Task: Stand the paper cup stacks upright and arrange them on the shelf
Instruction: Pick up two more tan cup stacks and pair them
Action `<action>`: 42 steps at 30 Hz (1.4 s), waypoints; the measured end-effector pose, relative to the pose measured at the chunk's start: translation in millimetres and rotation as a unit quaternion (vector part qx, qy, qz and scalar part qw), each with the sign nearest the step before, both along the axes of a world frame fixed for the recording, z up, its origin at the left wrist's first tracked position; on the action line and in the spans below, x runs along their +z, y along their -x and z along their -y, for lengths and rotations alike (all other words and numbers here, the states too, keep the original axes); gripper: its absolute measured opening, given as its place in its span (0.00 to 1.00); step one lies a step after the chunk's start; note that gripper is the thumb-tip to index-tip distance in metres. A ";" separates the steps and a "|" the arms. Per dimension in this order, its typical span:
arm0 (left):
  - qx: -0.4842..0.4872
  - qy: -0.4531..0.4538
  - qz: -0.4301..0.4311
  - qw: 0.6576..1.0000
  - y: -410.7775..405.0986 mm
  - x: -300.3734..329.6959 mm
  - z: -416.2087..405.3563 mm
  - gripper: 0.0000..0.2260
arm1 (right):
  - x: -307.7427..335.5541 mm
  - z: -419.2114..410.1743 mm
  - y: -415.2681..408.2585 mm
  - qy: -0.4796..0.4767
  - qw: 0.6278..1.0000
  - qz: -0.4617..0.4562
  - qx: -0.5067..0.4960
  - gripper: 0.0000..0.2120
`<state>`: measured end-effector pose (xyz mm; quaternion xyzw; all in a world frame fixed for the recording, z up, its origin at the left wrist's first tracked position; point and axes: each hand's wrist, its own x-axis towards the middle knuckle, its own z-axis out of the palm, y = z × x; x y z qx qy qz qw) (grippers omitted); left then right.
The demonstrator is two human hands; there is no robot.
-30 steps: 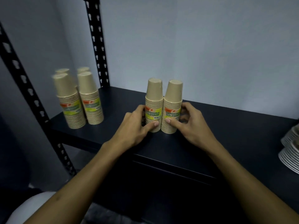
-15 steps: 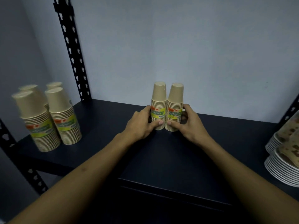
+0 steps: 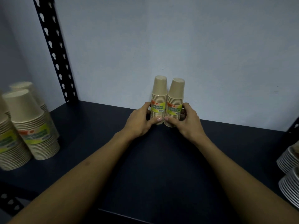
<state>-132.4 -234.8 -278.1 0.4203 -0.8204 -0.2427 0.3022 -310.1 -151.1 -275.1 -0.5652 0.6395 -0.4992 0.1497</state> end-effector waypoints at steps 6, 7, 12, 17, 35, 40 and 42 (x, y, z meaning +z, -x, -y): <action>-0.002 -0.017 -0.031 0.999 0.3 -2.3 6.4 0.29 | -3.7 5.6 4.9 0.003 1.000 0.004 -0.002 0.29; -0.003 -0.018 -0.036 0.999 0.5 -2.2 6.5 0.29 | -3.9 5.8 5.4 0.002 1.000 0.004 -0.003 0.29; -0.007 -0.019 -0.050 0.999 0.0 -1.9 3.5 0.29 | -4.4 4.9 4.2 -0.001 1.000 -0.004 -0.006 0.29; -0.010 -0.020 -0.047 0.999 -1.6 -1.1 -0.9 0.31 | -4.9 2.6 0.8 0.001 1.000 -0.017 -0.013 0.29; 0.009 -0.026 -0.036 0.999 -2.5 -1.9 -1.5 0.33 | -2.9 0.4 -0.5 -0.024 0.999 -0.018 -0.020 0.30; 0.022 -0.055 -0.032 0.998 -3.6 0.7 -5.6 0.37 | 1.7 -5.6 0.6 -0.049 0.999 0.012 -0.007 0.37; 0.034 -0.069 -0.010 0.997 -5.4 2.9 -10.0 0.43 | 3.0 -11.1 0.8 -0.066 0.998 0.009 -0.011 0.42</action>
